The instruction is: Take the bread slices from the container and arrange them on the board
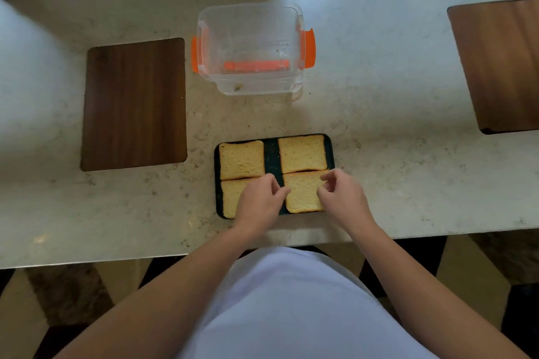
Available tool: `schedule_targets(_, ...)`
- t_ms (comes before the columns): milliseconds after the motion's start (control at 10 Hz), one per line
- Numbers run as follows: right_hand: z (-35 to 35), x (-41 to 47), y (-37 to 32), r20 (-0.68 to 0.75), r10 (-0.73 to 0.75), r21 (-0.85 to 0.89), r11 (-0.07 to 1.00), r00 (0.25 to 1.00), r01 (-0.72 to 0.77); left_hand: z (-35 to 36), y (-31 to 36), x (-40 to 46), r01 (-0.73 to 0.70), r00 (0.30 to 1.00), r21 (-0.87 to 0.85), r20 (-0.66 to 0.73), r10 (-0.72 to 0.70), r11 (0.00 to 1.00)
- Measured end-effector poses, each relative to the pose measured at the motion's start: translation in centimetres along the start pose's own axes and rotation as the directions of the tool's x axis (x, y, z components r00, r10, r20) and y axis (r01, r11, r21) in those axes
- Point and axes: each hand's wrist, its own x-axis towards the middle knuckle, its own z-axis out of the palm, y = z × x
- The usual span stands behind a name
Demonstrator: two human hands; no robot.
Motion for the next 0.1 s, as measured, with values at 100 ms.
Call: schedule_targets(100, -0.03, -0.62, -1.1, 0.063, -0.11, 0.004, 0.994, 0.992, 0.11, 0.07, -0.42, -1.41, -0.06, 0.998, 0.006, -0.016, 0.06, 0.998)
